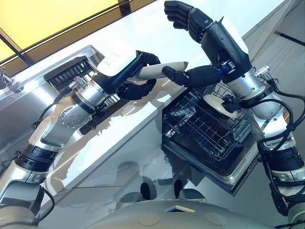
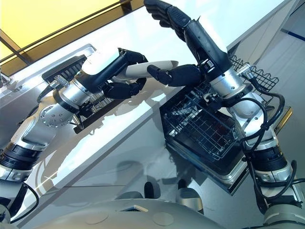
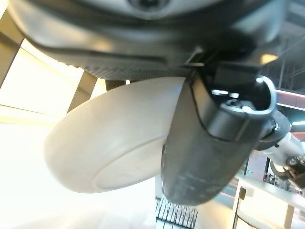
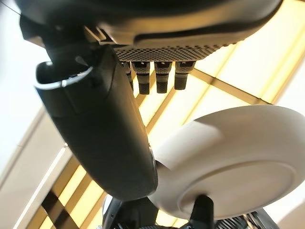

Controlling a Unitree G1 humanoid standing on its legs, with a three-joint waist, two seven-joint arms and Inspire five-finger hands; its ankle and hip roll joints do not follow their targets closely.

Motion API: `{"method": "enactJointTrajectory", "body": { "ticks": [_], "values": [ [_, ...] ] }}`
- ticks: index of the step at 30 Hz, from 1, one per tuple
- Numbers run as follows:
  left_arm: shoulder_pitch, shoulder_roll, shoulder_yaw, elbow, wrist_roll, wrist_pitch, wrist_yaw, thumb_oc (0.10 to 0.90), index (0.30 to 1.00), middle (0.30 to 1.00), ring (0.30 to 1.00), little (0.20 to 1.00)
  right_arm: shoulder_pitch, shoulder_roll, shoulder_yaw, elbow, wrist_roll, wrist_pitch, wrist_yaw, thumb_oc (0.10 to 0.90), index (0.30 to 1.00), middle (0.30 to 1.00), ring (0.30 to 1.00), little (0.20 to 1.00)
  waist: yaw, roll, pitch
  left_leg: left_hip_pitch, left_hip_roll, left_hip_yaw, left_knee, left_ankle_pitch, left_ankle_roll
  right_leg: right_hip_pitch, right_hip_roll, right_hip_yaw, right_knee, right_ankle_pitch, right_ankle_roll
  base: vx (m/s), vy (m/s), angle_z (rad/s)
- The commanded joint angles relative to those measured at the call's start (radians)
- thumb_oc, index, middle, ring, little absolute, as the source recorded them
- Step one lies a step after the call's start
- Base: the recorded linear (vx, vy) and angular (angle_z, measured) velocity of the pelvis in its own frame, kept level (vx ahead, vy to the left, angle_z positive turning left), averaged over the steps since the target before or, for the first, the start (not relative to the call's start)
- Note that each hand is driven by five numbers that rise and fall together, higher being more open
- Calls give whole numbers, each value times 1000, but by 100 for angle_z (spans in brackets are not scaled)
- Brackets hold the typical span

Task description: Pick up plates and place into dishwasher.

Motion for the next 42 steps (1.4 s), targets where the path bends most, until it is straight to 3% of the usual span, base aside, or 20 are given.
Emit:
{"method": "enactJointTrajectory", "body": {
  "ticks": [1,4,10,19,23,28,31,37,42],
  "values": [
    [-193,39,10,-7,-116,-97,73,100,300,300,300,200,-105,-135,43,102,-75,100,157,800,900,900,900,900,19,-24,-115,5,-49,-43,3,-112,10,-20,58,-42,122,-170,21,21,-8,5],
    [-196,63,7,12,-125,-111,87,100,300,300,300,200,-127,-197,80,150,-50,118,212,800,900,900,900,900,19,-31,-117,5,-47,-46,2,-107,8,-21,57,-48,130,-173,18,19,-8,6],
    [-187,81,9,45,-93,-127,127,100,300,300,300,200,-146,-242,109,214,-40,133,316,800,900,900,900,900,21,-39,-116,6,-48,-51,2,-104,6,-16,55,-54,130,-172,16,4,-2,2],
    [-163,78,30,82,-96,-112,161,100,300,300,300,200,-158,-225,97,250,-22,104,307,800,900,900,900,900,32,-43,-114,3,-43,-35,2,-104,1,-4,51,-78,97,-158,20,0,0,0],
    [-150,65,31,89,-96,-111,148,100,300,300,300,200,-159,-205,86,243,8,75,264,800,900,900,900,900,35,-42,-113,3,-41,-30,2,-105,0,1,51,-83,84,-152,21,0,0,0],
    [-150,34,15,109,-84,-97,139,100,300,300,300,200,-175,-137,41,212,47,-56,37,800,900,900,900,900,40,-35,-110,6,-40,-30,2,-110,3,6,53,-83,76,-152,20,0,0,0],
    [-144,3,19,121,-61,-81,141,100,300,300,300,200,-170,-76,-19,152,-26,-98,-57,800,900,900,900,900,38,-27,-109,1,-42,-33,2,-107,9,-1,56,-75,78,-149,19,0,0,0],
    [-126,-4,49,122,-63,-60,127,100,300,300,300,200,-123,-94,-72,94,-90,-26,5,800,900,900,900,900,24,-22,-111,-2,-40,-35,2,-105,10,-12,57,-53,93,-154,20,-1,0,-1],
    [-121,13,64,116,-88,-55,107,100,300,300,300,200,-90,-154,-75,103,-31,31,128,800,900,900,900,900,15,-29,-113,-4,-41,-42,3,-101,10,-21,58,-46,110,-158,17,0,0,0]
  ]
}}
